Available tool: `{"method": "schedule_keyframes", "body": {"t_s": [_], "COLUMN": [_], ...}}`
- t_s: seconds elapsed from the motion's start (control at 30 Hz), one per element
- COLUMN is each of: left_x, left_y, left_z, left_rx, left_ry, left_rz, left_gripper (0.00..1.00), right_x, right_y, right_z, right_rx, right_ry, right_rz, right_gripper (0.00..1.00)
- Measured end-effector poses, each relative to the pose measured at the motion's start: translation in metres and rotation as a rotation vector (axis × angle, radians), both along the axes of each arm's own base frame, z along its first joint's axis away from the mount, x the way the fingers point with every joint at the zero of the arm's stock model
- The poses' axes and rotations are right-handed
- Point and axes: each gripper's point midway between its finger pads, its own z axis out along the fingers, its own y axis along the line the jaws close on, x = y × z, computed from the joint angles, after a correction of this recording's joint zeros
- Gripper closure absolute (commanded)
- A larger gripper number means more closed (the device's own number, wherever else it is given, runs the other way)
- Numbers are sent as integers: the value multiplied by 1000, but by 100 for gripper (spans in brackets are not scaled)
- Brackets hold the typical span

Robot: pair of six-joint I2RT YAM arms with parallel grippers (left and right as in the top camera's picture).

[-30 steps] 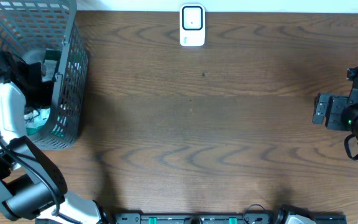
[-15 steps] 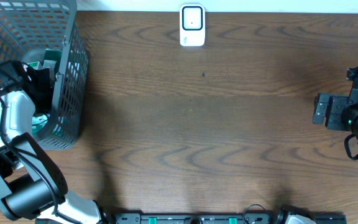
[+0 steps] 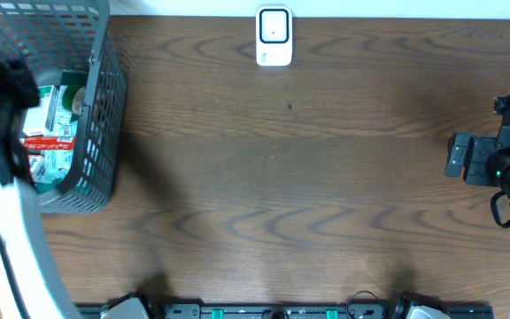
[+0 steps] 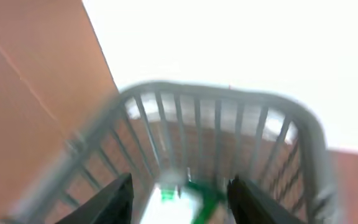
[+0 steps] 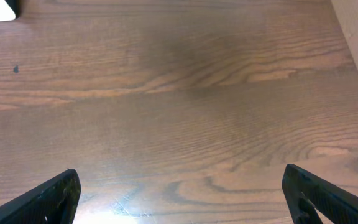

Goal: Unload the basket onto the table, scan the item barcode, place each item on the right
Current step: 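Reach the left gripper into the basket toward the green-capped jar, then grasp the green-capped jar with the left gripper and lift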

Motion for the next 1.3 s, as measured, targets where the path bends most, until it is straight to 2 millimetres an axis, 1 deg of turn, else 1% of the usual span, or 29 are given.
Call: {"method": "schedule_keyframes", "body": {"t_s": [0.03,0.07,0.1,0.13,0.17,0.2,0.23,0.27,0.33,0.37,0.4,0.43,0.47,0.53,0.57,0.6,0.67,0.7,0.73,0.77,0.8,0.87,0.9,0.93,1.0,1.1,1.17,1.23,1.3], "left_x": [-14,-26,-37,-45,-53,-61,-66,-68,-69,-65,-60,-54,-46,-16,-9,-1,8,10,14,19,26,41,50,57,65,71,73,73,73], "left_y": [-6,-13,-18,-23,-28,-34,-37,-39,-40,-35,-31,-26,-21,-2,2,4,3,2,2,3,6,12,16,19,20,19,18,17,17], "left_z": [29,51,65,75,84,93,98,99,94,78,66,50,33,-27,-47,-75,-126,-142,-153,-156,-153,-138,-134,-134,-145,-172,-185,-196,-201], "left_rx": [17,22,19,16,14,12,8,0,-11,-45,-65,-94,-124,-247,-289,-354,-481,-527,-577,-604,-629,-651,-646,-644,-651,-683,-725,-775,-794], "left_ry": [-81,-142,-185,-214,-243,-270,-284,-287,-269,-217,-181,-131,-81,64,107,180,334,400,470,510,550,586,571,565,578,633,652,668,670], "left_rz": [10,16,20,18,15,8,5,2,2,20,32,44,59,100,113,121,138,145,153,157,159,158,155,151,150,161,189,239,288], "left_gripper": [48,48,47,44,38,35,31,25,24,23,19,18,18,18,18,18,19,19,19,19,17,10,3,3,3,3,2,2,2], "right_x": [0,0,0,0,0,0,0,0,0,0,0,0,0,0,0,0,0,0,0,0,0,0,0,0,0,0,0,0,0], "right_y": [0,0,0,0,0,0,0,0,0,0,0,0,0,0,0,0,0,0,0,0,0,0,0,0,0,0,0,0,0], "right_z": [0,0,0,0,0,0,0,0,0,0,0,0,0,0,0,0,0,0,0,0,0,0,0,0,0,0,0,0,0], "right_rx": [0,0,0,0,0,0,0,0,0,0,0,0,0,0,0,0,0,0,0,0,0,0,0,0,0,0,0,0,0], "right_ry": [0,0,0,0,0,0,0,0,0,0,0,0,1,0,0,0,1,0,0,0,0,1,0,0,0,0,0,0,0], "right_rz": [0,0,0,0,0,0,0,0,0,0,0,0,0,0,0,0,0,0,0,0,0,0,0,0,0,0,0,0,0], "right_gripper": [1,1,1,1,1,1,1,1,1,1,1,1,1,1,1,1,1,1,1,1,1,1,1,1,1,1,1,1,1]}}
